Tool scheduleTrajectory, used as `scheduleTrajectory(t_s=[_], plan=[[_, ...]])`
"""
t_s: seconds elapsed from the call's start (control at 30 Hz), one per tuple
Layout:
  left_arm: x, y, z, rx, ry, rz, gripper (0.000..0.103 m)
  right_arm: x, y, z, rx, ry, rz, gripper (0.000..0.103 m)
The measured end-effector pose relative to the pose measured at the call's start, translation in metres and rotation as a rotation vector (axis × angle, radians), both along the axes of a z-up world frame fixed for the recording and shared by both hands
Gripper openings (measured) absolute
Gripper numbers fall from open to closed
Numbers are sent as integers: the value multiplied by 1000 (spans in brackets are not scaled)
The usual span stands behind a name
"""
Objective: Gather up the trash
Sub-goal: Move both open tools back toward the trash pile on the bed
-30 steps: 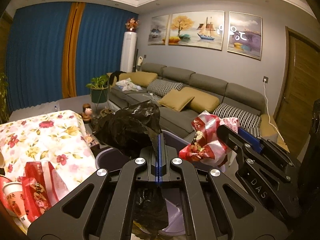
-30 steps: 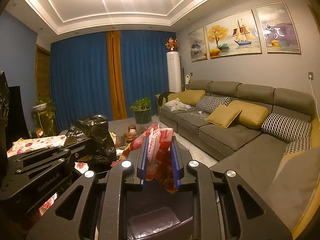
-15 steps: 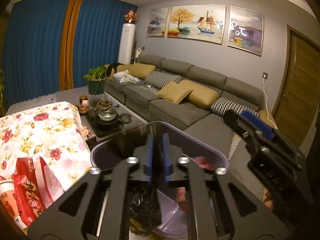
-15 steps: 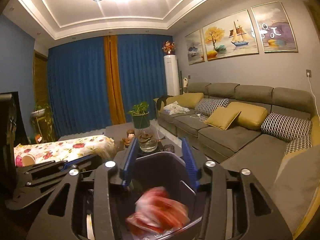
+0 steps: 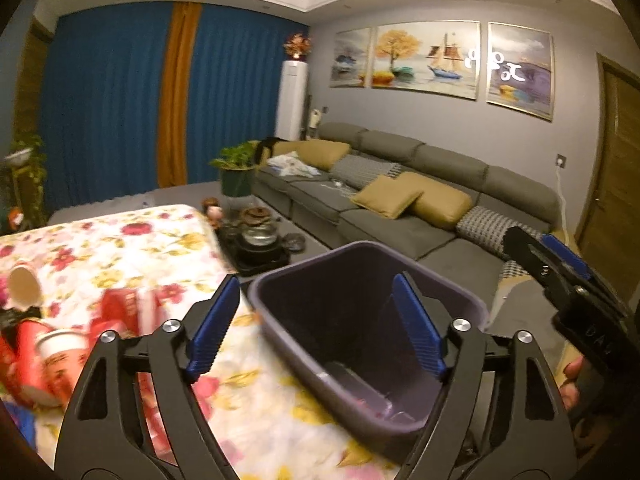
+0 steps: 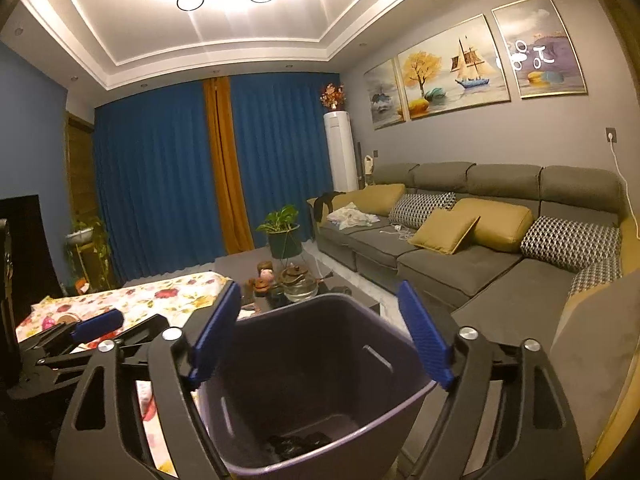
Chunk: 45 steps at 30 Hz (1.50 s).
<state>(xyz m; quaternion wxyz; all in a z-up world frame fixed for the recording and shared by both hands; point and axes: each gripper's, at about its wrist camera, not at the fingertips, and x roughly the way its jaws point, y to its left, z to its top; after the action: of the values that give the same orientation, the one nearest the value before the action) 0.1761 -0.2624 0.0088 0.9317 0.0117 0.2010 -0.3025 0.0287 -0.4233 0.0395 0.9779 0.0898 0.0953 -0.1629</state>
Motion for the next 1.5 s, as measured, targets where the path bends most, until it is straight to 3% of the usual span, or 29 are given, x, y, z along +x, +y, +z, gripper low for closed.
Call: scheduleTrajectory(t_s=[0.2, 0.67, 1.17, 1.5], plan=[[-13, 36, 0, 3, 1, 96, 87, -6, 18, 0, 4, 5, 35, 86], [-41, 163, 1, 28, -15, 400, 88, -1, 91, -2, -9, 31, 192, 86], [-57, 262, -3, 21, 11, 570, 88, 19, 175, -13, -15, 74, 346, 86], [-47, 327, -15, 12, 32, 694, 88, 38, 219, -17, -22, 104, 432, 86]])
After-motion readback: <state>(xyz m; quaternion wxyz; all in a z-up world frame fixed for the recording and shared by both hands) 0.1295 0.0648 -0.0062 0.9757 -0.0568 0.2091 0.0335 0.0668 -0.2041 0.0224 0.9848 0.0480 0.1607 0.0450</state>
